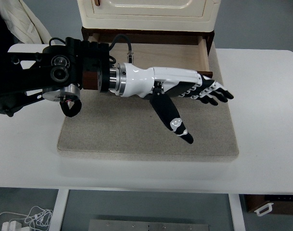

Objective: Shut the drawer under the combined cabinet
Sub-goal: 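Swing the left hand across the slab toward the drawer front, then push the drawer front with the left hand toward the cabinet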

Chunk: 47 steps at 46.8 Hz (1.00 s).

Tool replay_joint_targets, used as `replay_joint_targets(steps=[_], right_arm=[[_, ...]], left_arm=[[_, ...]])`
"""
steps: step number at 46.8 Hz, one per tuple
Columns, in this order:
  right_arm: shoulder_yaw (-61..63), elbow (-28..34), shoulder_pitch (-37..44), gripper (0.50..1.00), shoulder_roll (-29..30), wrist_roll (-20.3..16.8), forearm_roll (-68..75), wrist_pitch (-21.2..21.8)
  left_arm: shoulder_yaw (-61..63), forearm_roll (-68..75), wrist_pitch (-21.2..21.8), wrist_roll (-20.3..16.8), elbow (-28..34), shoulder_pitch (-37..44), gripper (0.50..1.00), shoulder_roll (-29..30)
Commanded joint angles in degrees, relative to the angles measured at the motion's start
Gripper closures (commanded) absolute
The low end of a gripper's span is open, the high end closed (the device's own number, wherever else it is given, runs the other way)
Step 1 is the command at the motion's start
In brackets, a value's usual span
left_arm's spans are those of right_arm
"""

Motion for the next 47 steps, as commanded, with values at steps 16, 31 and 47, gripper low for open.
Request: replay_joint_targets(steps=[16, 31, 47], right_arm=[[0.0, 0.0, 0.0, 0.548, 0.0, 0.0, 0.0, 0.0], [0.0, -0.1, 0.0, 0.548, 0.0, 0.0, 0.0, 0.0], [0.0, 0.0, 0.0, 0.548, 0.0, 0.0, 0.0, 0.0]], left_arm=[[2.0, 0.7, -8.7, 17.8, 0.6, 0.0, 0.5, -0.8], [2.3, 0.0, -8.6, 28.7, 3.1, -1.1, 0.5, -2.7], [2.4, -0.1, -11.0, 28.7, 9.6, -3.4, 0.5, -5.7]])
